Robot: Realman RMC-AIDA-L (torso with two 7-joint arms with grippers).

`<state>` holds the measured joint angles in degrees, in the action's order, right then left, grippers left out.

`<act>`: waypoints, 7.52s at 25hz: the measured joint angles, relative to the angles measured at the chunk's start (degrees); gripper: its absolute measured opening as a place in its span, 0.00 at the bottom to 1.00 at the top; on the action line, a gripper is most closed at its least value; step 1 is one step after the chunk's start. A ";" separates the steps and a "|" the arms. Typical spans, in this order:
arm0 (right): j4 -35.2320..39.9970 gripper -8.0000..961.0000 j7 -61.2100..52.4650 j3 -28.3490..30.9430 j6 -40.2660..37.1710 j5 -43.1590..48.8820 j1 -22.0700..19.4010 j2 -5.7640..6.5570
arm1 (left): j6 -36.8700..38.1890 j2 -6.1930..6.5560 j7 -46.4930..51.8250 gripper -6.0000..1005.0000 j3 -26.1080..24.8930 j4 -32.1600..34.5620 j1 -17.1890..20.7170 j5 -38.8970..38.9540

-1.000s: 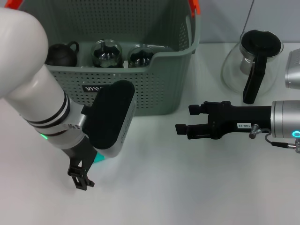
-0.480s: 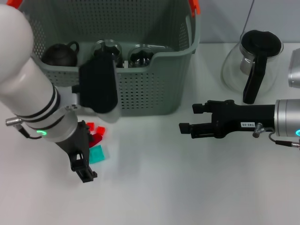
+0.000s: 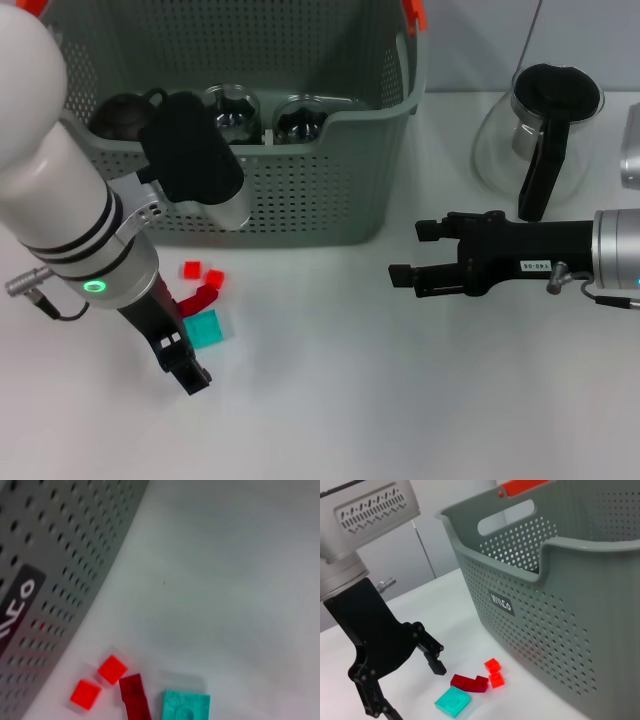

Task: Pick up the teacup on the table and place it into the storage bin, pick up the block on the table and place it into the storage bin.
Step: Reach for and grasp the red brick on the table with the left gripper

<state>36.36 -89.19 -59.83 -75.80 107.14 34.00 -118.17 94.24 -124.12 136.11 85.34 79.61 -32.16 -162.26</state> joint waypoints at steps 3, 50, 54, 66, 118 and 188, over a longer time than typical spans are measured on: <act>0.02 0.95 0.34 -0.02 -0.08 0.00 0.02 0.27 | 0.13 0.01 1.91 0.95 0.00 -0.45 -0.01 -0.05; 3.93 0.95 8.08 -0.02 -0.71 5.06 -0.08 0.46 | -1.91 -0.32 31.64 0.94 -7.55 -2.64 0.50 4.00; 4.81 0.95 8.38 -0.10 -1.01 5.13 -0.02 0.50 | -3.13 -0.39 33.31 0.93 -8.49 -3.34 0.64 4.16; 5.31 0.95 11.12 -0.28 -1.74 5.31 0.40 0.27 | -7.81 -0.69 34.57 0.93 -11.83 -10.22 -0.07 5.64; 2.60 0.95 10.93 2.48 -0.59 1.73 1.15 -2.06 | -5.00 0.49 -0.26 0.84 -11.04 -4.29 0.02 -1.48; 2.40 0.95 11.23 2.71 -0.57 1.06 0.96 -2.06 | -13.50 0.80 -3.05 0.51 -6.96 -12.05 -1.63 -1.48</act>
<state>38.76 -77.96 -57.12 -76.37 108.19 34.96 -120.23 80.74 -123.31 133.06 78.38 67.56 -33.79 -163.74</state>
